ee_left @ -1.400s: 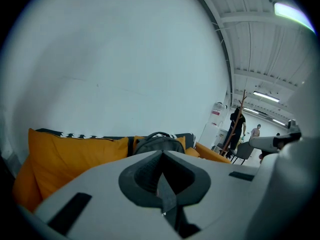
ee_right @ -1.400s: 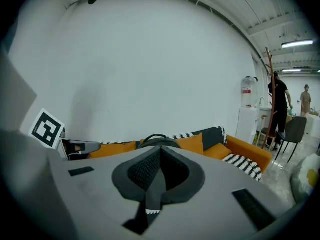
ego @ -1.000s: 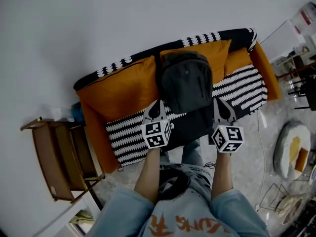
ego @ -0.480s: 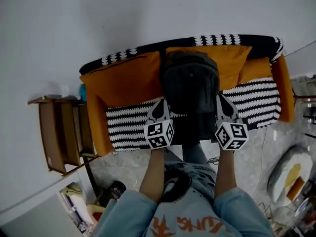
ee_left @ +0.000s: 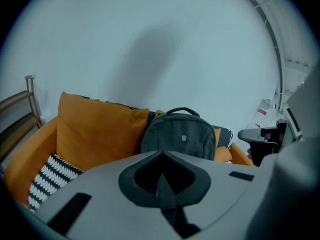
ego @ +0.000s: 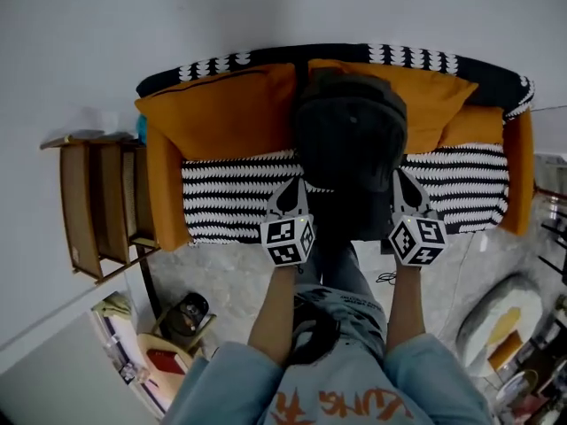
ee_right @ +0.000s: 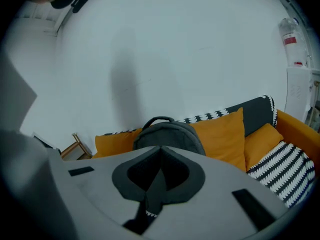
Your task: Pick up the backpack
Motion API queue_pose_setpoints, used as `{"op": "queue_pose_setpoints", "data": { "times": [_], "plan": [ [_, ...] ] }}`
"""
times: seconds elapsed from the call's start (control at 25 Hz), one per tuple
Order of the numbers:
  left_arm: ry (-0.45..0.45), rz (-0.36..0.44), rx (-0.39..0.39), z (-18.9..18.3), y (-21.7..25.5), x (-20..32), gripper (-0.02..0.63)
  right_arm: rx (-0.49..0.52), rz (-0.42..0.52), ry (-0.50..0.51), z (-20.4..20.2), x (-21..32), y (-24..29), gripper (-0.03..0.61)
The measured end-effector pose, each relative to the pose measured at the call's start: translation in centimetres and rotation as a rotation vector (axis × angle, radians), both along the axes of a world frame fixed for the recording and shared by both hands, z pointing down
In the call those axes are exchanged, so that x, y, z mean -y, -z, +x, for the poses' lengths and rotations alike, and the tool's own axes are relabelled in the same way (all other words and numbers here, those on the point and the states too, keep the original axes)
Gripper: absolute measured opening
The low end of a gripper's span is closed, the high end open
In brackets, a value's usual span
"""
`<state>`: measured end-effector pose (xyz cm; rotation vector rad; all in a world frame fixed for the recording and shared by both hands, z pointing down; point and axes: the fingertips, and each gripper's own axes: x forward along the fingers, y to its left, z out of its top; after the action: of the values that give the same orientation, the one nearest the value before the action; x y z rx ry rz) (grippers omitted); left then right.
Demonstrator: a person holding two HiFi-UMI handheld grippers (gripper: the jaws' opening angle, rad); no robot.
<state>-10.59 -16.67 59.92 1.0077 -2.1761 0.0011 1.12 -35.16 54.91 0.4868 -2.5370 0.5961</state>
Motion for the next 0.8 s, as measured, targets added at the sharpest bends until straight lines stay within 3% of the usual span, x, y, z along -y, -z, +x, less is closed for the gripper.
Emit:
{"op": "queue_pose_setpoints", "data": {
  "times": [0.52,0.8],
  "plan": [
    [-0.009,-0.037,-0.109,-0.7,-6.9,-0.7,0.011,-0.155,-0.019,-0.022,1.8,0.6,-6.9,-0.003],
    [-0.055,-0.099,-0.042,-1.9,-9.7,0.0,0.011,-0.210,-0.011,-0.009,2.1,0.8,-10.3,-0.003]
  ]
}}
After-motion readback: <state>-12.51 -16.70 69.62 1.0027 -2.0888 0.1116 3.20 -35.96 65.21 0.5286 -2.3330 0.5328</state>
